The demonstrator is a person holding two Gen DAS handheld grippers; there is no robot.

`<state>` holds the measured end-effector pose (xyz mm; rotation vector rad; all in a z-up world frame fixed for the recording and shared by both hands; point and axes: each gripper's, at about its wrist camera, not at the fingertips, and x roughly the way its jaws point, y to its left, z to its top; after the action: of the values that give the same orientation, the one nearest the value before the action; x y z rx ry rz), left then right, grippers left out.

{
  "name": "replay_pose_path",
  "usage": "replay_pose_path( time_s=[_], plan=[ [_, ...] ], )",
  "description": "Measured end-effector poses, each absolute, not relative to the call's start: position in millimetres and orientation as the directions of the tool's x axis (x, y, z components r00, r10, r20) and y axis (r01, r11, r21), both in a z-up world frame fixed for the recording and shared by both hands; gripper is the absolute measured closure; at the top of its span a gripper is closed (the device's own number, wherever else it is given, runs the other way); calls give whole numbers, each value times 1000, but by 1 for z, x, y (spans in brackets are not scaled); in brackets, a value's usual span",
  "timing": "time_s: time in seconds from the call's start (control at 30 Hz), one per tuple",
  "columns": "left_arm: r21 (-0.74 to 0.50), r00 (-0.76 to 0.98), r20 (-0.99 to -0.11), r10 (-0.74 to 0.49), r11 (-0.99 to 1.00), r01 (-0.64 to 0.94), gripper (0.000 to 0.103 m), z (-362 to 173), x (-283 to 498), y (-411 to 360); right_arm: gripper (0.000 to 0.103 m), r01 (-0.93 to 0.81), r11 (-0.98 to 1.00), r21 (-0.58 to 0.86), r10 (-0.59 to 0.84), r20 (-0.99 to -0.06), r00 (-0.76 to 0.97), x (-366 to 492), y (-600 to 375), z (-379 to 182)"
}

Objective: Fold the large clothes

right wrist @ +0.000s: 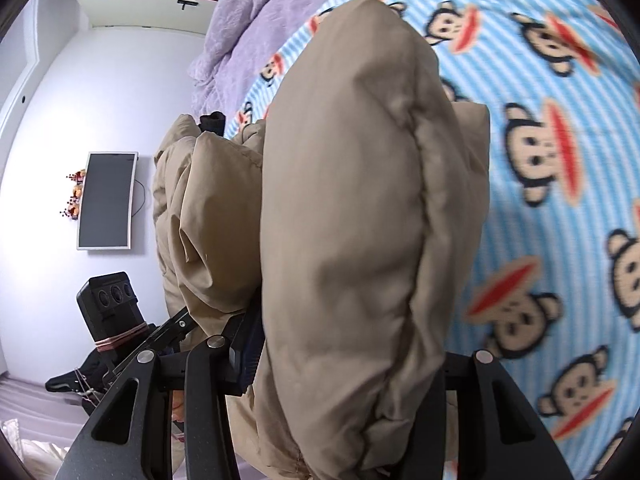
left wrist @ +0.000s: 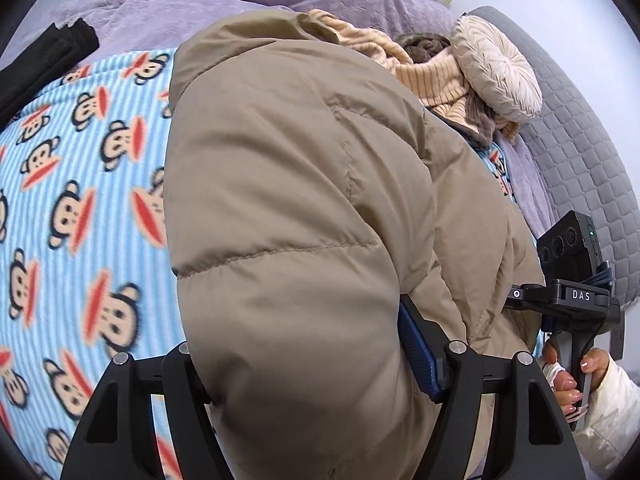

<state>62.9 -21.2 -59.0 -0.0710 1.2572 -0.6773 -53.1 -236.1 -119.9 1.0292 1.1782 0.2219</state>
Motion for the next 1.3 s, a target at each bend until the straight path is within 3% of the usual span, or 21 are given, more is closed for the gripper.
replay_pose_path(
  time_s=[0.27,0.47,0.63,0.8,0.87,0.9,0.93,1.0,1.13,1.3],
  plan=[
    [-348,193,-876,-442,857,381,30,-68,120,76,54,331,568,753,639,-657,399,-4,-148,-134],
    [-299,197,-913,-358,913,276,28,-110,147,123,54,326,660,677,594,-736,325,35,-129,-150],
    [-300,202,-913,-353,920,255,22,-127,149,135,43,406,687,602,523,-798,298,31,-139,-156],
    [-267,219,-919,-329,925,269,19,-124,147,128,39,417,798,436,301,-887,351,11,-143,-103],
    [-267,219,-919,-327,927,264,19,-123,146,127,39,401,823,402,222,-878,424,6,-146,-74],
    [-264,221,-920,-325,928,263,19,-123,146,125,41,375,830,412,216,-859,464,4,-143,-60],
    [-261,223,-920,-323,928,264,19,-123,146,125,53,347,836,426,228,-844,486,9,-144,-51],
    [-253,228,-921,-316,930,266,17,-123,146,124,65,280,858,431,257,-831,493,36,-115,-38],
    [-235,230,-926,-298,935,265,16,-124,147,121,72,195,915,352,238,-864,445,64,-71,-55],
    [-175,384,-890,-248,961,213,16,-91,146,134,75,345,902,261,149,-936,318,81,-89,-120]
  ],
)
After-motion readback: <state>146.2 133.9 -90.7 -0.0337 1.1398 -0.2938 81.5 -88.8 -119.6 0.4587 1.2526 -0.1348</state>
